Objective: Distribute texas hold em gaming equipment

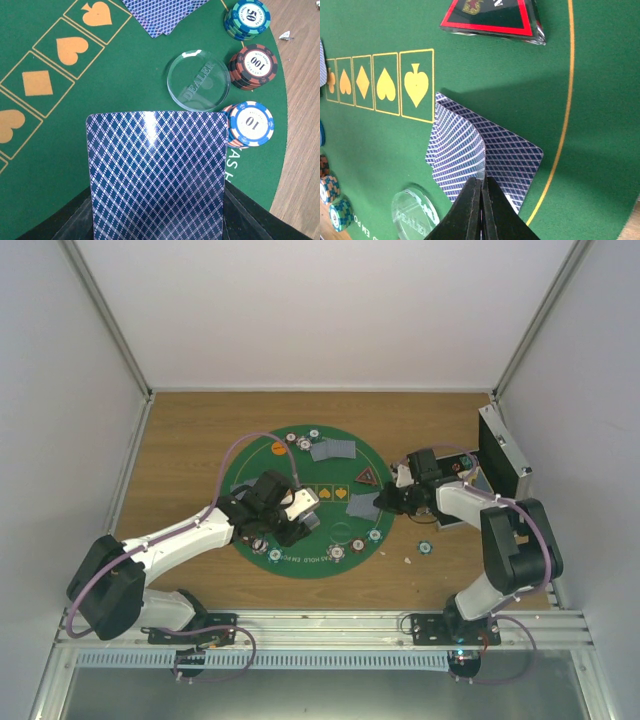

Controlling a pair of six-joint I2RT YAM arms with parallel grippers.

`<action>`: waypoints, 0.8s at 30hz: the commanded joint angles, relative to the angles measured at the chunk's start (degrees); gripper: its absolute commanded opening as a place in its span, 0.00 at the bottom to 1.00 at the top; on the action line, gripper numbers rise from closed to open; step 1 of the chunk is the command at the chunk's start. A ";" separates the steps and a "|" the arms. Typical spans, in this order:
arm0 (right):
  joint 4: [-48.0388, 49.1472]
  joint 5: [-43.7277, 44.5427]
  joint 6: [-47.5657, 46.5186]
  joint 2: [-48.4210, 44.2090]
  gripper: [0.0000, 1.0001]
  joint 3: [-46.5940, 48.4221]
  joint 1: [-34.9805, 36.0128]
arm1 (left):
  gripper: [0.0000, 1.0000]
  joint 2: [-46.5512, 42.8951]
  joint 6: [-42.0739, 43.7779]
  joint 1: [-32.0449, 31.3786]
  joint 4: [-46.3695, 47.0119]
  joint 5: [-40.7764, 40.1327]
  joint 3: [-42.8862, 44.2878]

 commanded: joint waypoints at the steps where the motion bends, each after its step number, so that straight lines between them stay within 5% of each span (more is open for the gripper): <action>1: -0.88 2.38 -0.40 -0.02 0.07 -0.85 -0.57 | 0.55 -1.33 -0.29 -0.27 2.57 -0.05 0.29; 5: -2.35 4.62 -0.66 -0.88 0.21 -0.54 -0.49 | 0.55 -1.52 -0.37 -0.27 2.58 -0.09 0.18; 11: -4.33 6.14 -1.60 -5.85 0.60 -0.62 -1.87 | 0.55 -2.06 -0.42 -0.27 2.65 -0.52 -0.05; 15: -6.34 4.61 -4.13 -9.17 0.77 1.55 -2.05 | 0.55 -2.46 -0.46 -0.40 2.74 -0.33 -0.27; 24: -13.85 -14.62 -14.69 -1.98 0.86 12.50 6.79 | 0.55 -2.28 -0.18 -1.67 3.28 -0.32 -0.49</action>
